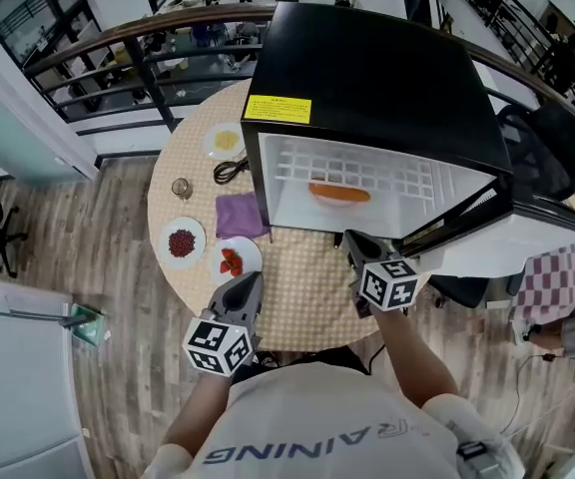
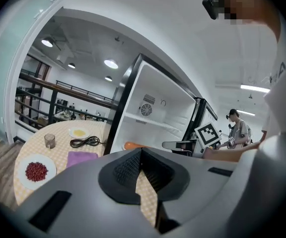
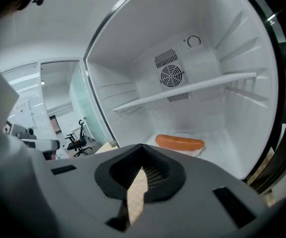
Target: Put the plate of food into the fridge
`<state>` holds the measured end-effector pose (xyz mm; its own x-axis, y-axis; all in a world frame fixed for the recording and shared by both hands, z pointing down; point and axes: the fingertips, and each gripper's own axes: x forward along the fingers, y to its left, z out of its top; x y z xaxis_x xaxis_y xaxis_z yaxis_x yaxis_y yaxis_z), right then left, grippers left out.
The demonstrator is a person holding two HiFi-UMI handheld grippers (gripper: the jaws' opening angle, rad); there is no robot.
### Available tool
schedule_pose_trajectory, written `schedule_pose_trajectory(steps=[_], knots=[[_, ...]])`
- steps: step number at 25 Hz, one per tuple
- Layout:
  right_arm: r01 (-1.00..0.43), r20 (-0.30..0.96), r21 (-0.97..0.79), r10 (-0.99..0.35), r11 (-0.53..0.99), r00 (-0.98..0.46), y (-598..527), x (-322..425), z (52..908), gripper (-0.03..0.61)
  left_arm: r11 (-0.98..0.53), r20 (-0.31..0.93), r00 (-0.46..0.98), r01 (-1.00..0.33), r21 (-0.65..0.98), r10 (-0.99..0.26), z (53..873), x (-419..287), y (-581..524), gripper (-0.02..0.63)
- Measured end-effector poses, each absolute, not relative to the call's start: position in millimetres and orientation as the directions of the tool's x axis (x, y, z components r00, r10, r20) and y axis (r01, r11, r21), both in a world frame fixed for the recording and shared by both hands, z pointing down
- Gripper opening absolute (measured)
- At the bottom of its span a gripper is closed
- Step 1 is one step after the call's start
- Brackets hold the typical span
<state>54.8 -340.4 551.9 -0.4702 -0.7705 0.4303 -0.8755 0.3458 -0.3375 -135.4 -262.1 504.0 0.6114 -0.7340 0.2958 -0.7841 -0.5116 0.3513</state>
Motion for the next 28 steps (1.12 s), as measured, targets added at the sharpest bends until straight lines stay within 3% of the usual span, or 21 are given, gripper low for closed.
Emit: schedule_pose_trajectory(steps=[11,28], knots=[[-0.873,0.285,-0.352,-0.849,0.338,-0.444,-280.5,59.5,478.9,0.020,-0.644,0.205,0.671,-0.741,0.190,-0.712,446.5,-113.1,-272.6,0.008],[-0.890,0.267,-0.337,-0.876,0.306,-0.402,-275.2,65.5,469.4,0.020,-0.684,0.178,0.710,-0.704,0.192,-0.681,439.1,-103.7,-271.9,0.008]])
